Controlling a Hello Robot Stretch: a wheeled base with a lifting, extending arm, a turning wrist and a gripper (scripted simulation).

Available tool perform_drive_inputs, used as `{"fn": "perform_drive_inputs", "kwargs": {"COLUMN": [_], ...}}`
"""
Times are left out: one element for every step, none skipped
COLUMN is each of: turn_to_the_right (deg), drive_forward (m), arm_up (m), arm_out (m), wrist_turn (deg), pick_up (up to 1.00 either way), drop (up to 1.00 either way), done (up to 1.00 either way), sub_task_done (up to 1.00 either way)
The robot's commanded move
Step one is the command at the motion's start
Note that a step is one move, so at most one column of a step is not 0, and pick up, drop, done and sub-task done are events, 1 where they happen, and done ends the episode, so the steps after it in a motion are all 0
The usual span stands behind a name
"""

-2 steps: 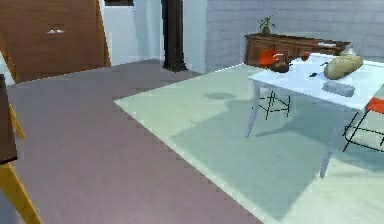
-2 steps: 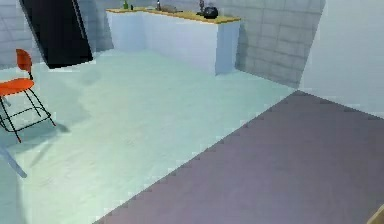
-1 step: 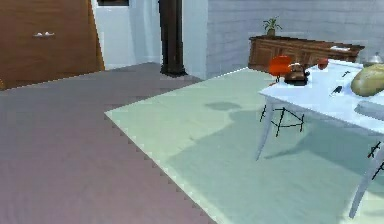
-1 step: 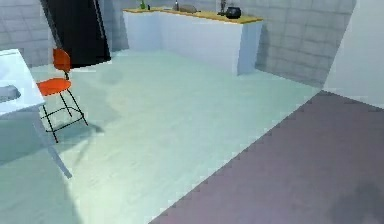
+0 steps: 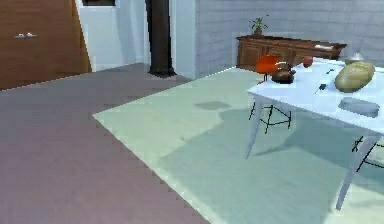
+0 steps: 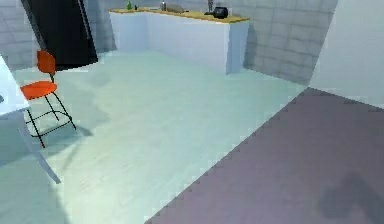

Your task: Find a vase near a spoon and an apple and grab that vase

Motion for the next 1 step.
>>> {"fn": "perform_drive_inputs", "kwargs": {"turn_to_the_right": [0.0], "drive_forward": [1.0], "arm_up": [0.0], "arm_out": [0.0], "wrist_turn": [0.0], "pick_up": [0.0], "drop": [0.0], "done": [0.0], "sub_task_done": [0.0]}}
